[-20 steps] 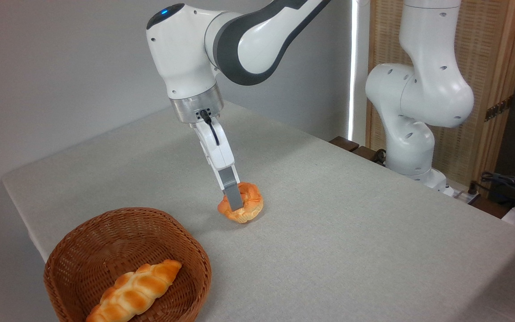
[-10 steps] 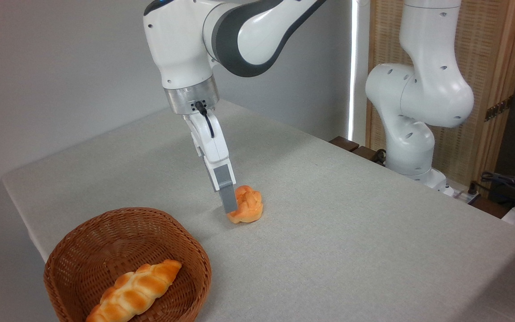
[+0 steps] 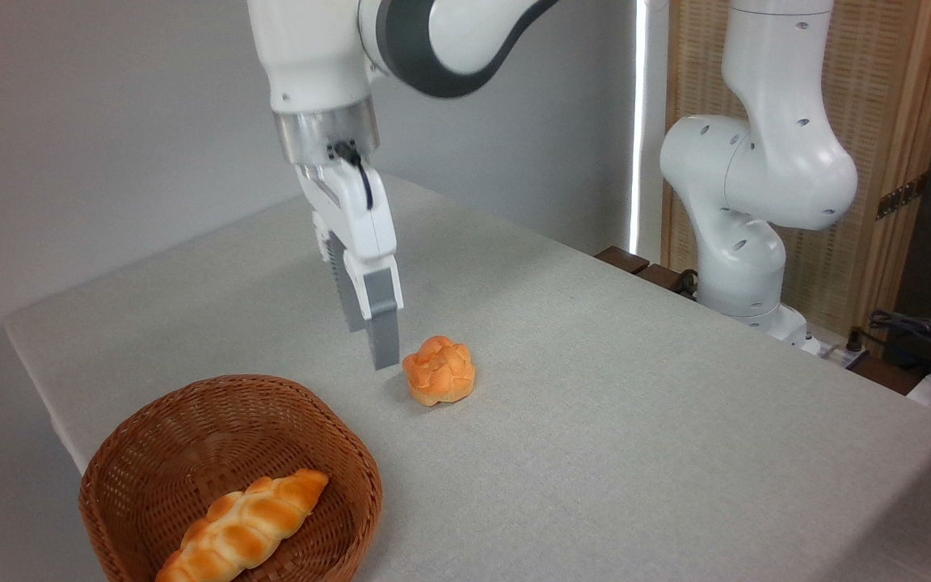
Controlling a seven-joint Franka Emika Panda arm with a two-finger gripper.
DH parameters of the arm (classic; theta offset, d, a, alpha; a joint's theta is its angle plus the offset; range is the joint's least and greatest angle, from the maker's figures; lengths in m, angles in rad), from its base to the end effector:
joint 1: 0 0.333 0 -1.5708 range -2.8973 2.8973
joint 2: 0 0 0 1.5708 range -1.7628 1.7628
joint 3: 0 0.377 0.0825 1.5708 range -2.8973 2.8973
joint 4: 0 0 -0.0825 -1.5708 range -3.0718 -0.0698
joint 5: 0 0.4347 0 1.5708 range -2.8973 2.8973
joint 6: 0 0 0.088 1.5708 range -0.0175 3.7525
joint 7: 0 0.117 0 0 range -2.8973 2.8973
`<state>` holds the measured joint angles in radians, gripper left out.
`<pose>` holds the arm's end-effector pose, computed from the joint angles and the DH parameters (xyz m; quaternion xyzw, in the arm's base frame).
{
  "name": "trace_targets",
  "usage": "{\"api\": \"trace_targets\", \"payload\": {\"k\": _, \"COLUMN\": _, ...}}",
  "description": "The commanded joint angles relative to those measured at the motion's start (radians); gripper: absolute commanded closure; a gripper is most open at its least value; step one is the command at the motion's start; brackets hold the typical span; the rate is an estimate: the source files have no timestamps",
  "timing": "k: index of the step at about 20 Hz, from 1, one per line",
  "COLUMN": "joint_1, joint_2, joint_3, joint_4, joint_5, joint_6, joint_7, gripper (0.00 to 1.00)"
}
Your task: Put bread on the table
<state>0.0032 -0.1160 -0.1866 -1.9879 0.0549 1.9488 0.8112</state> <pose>0.5655 -0.1048 0.5560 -0.8734 0.4843 -0.0242 0.0463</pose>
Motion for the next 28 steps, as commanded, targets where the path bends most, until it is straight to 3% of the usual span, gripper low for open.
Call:
{"api": "trace_targets", "payload": {"k": 1, "joint_1": 0.072, "joint_2": 0.004, "joint_3": 0.003, "joint_4": 0.105, "joint_5": -0.01, "joint_6": -0.062, "joint_7": -0.024, "gripper": 0.0}}
{"api": "trace_targets", "payload": {"k": 8, "joint_1": 0.097, "joint_2": 0.053, "joint_3": 0.004, "joint_4": 0.224, "joint_5": -0.027, "joint_6": -0.16, "joint_7": -0.043, "gripper": 0.0}}
{"api": "trace_targets", "payload": {"k": 28, "joint_1": 0.124, "joint_2": 0.087, "joint_3": -0.004, "joint_4": 0.29, "joint_5": -0.024, "joint_6": -0.226, "joint_7": -0.075, "gripper": 0.0}}
